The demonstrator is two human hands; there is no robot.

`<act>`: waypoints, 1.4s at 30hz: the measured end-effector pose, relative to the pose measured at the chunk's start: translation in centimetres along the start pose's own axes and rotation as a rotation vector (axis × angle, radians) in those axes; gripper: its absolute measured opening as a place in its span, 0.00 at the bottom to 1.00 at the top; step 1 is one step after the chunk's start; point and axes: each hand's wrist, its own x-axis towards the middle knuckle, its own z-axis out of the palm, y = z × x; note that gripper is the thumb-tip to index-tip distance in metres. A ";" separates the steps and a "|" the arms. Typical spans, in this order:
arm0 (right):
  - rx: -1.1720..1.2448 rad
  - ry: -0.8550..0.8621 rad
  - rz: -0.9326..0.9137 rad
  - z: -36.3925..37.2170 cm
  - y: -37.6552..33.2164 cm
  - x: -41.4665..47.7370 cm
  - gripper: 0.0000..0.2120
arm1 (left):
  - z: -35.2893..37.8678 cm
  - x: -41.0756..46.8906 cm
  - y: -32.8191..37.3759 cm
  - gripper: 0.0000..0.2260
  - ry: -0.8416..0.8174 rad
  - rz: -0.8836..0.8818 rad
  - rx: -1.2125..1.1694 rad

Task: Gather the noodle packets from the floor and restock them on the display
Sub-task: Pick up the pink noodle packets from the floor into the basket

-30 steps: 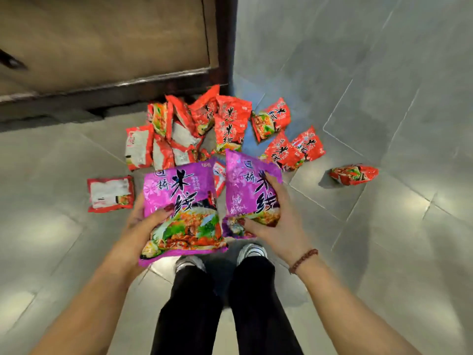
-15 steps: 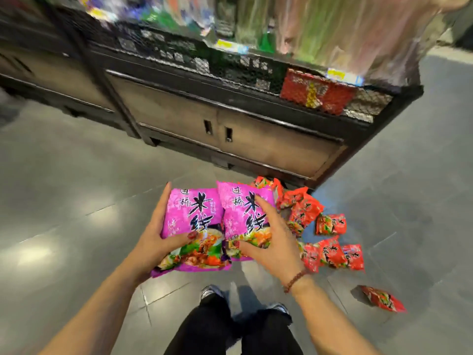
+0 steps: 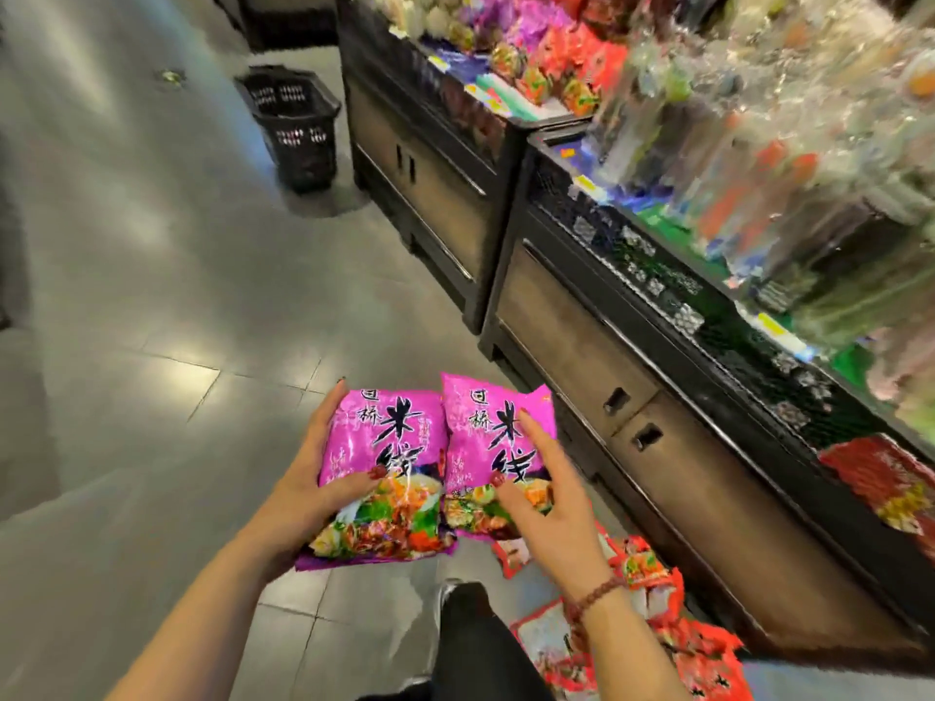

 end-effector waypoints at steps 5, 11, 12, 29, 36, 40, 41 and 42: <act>0.076 -0.130 0.072 2.5 -1.1 8.5 0.29 | -2.7 4.7 1.3 0.41 0.159 0.028 -0.009; 0.110 -0.228 0.025 4.2 -2.8 22.7 0.28 | -5.7 14.5 5.8 0.39 0.307 0.062 -0.120; 0.117 -0.244 0.020 4.4 -3.2 25.2 0.28 | -6.2 16.3 6.9 0.39 0.322 0.069 -0.132; 0.085 -0.444 0.026 14.4 -6.7 57.3 0.25 | -20.4 40.5 17.4 0.43 0.428 0.079 -0.138; 0.083 -0.391 0.020 22.8 -10.8 72.2 0.26 | -31.7 53.6 23.7 0.39 0.408 0.131 -0.151; 0.112 -0.376 0.039 26.4 -13.5 79.8 0.26 | -37.4 60.4 28.4 0.43 0.367 0.118 -0.137; 0.130 -0.375 0.062 27.0 -14.0 81.5 0.26 | -38.6 61.9 29.3 0.45 0.348 0.098 -0.141; 0.146 -0.371 0.080 27.5 -14.5 83.1 0.26 | -39.6 63.4 30.1 0.47 0.334 0.079 -0.150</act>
